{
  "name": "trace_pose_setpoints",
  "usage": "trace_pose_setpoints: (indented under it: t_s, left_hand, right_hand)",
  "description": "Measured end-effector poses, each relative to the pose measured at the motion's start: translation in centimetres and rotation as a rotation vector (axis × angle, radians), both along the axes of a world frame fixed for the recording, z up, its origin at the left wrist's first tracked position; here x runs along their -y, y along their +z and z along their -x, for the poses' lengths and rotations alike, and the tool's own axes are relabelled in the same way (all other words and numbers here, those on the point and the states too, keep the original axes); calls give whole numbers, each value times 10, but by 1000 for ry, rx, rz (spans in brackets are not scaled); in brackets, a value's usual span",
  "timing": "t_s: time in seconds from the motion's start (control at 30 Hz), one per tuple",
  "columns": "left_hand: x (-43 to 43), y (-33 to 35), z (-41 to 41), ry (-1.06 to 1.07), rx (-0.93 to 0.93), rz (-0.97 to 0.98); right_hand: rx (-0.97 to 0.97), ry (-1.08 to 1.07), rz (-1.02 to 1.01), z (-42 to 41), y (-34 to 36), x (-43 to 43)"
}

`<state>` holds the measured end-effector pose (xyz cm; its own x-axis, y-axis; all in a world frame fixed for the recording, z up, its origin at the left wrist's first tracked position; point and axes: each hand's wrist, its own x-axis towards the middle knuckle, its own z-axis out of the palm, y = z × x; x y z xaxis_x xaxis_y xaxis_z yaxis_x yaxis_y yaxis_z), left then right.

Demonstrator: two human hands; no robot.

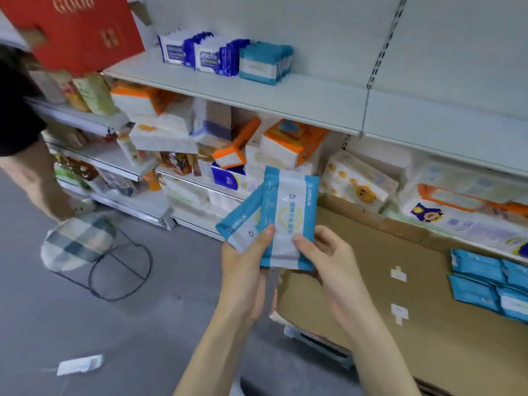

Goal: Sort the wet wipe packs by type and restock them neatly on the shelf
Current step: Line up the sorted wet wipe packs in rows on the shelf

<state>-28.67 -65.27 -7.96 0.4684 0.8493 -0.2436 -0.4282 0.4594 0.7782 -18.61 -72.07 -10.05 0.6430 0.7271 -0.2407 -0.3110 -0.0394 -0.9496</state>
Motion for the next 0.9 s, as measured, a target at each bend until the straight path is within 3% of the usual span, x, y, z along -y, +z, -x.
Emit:
trace_pose_setpoints:
  t_s: [0.1,0.3,0.43,0.73,0.9]
  left_hand:
    - [-68,3,35,7,-17,25]
    - [-175,6,74,56,-40,136]
    - [-222,0,70,46,-113,145]
    - [-327,-26,-1,-12,-307,45]
    - [-413,-26,-72,27,-378,-61]
  right_hand:
    - [38,93,17,24,2,-64]
    - [49,-102,-30,21,16,-140]
    - [-43,-219,-24,8,15,-173]
    - [-139,-358,-42,-80,-6,-255]
    - [36,-382,-16,-158,-11,-331]
